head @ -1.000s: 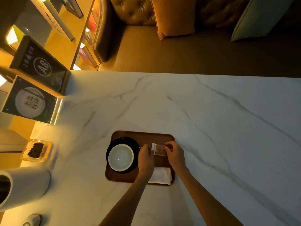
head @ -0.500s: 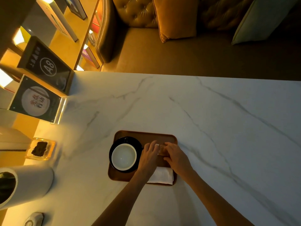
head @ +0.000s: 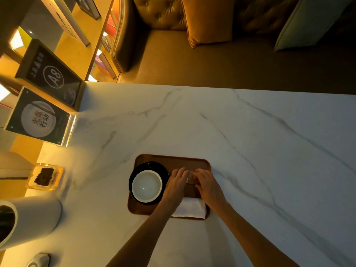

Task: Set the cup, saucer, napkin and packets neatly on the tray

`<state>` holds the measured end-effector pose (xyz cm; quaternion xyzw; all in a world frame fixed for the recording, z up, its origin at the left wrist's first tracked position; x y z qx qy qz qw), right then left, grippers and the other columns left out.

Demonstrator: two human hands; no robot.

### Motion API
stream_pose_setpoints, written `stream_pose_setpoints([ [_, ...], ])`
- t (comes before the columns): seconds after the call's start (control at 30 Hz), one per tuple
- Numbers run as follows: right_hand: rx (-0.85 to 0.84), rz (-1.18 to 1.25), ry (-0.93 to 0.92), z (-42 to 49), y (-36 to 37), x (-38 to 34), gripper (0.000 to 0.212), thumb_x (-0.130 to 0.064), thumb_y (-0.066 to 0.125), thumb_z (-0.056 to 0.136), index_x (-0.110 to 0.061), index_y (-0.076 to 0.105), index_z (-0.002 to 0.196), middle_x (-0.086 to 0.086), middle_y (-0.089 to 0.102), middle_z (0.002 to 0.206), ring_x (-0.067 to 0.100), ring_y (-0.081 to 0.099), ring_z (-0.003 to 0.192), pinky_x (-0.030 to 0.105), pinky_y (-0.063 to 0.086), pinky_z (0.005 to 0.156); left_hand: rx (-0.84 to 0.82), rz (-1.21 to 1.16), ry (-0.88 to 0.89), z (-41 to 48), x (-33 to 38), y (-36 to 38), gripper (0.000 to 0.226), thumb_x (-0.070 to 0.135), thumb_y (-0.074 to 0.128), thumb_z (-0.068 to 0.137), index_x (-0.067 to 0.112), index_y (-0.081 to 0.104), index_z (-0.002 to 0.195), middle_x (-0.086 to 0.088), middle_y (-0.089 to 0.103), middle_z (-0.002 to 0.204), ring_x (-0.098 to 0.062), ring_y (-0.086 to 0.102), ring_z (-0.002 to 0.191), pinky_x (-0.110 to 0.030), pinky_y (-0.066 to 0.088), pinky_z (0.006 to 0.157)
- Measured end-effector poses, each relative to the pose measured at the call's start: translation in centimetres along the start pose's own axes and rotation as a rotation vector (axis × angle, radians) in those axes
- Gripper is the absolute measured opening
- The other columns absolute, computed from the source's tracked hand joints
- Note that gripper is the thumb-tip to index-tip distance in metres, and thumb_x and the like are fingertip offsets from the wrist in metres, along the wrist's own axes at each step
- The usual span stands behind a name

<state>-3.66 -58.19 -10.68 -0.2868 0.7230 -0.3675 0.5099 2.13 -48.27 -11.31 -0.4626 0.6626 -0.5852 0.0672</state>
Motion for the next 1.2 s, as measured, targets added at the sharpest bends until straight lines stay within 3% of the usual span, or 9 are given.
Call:
stream_pose_setpoints([
  [0.63, 0.030, 0.094, 0.062, -0.3, 0.3, 0.8, 0.026, -0.016, 0.062, 0.090, -0.012, 0.060, 0.116, 0.008, 0.057, 0.131, 0.021, 0.051, 0.125, 0.019, 0.036, 0.102, -0.016, 0.006, -0.023, -0.1, -0.2, 0.4, 0.062, 0.000, 0.070, 0.082, 0.018, 0.044, 0.135, -0.002, 0.045, 0.145, -0.023, 0.038, 0.134, -0.029, 0.046, 0.103],
  [0.83, -0.007, 0.074, 0.087, -0.2, 0.5, 0.6, 0.031, -0.015, 0.060, 0.091, -0.013, 0.057, 0.122, 0.007, 0.053, 0.137, 0.019, 0.046, 0.131, 0.025, 0.040, 0.106, -0.006, 0.001, -0.033, -0.4, 0.2, 0.2, 0.066, -0.004, 0.067, 0.083, 0.017, 0.041, 0.140, -0.003, 0.039, 0.151, -0.024, 0.034, 0.139, -0.031, 0.043, 0.106],
  [1.07, -0.079, 0.107, 0.134, -1.0, -0.4, -0.1, 0.035, -0.014, 0.057, 0.093, -0.015, 0.054, 0.128, 0.006, 0.037, 0.152, 0.021, 0.038, 0.139, 0.030, 0.035, 0.112, -0.058, -0.106, -0.102, -1.6, 0.6, -0.7, 0.067, -0.003, 0.056, 0.090, 0.017, 0.029, 0.149, -0.006, 0.015, 0.163, -0.025, 0.018, 0.150, -0.033, 0.038, 0.114],
  [1.2, 0.022, 0.161, 0.149, -2.7, -2.8, -0.6, 0.025, -0.019, 0.054, 0.095, -0.017, 0.060, 0.119, 0.005, 0.045, 0.147, 0.020, 0.045, 0.133, 0.026, 0.037, 0.108, -0.012, -0.128, -0.121, -3.5, 1.5, -2.3, 0.059, 0.003, 0.055, 0.093, 0.019, 0.035, 0.147, -0.003, 0.025, 0.161, -0.022, 0.027, 0.148, -0.032, 0.036, 0.115],
])
Point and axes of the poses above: each hand's wrist, its own z-axis towards the middle knuckle, its own y-axis out of the palm, x = y × z, the point moved 8 cm from there along z, towards the middle knuckle
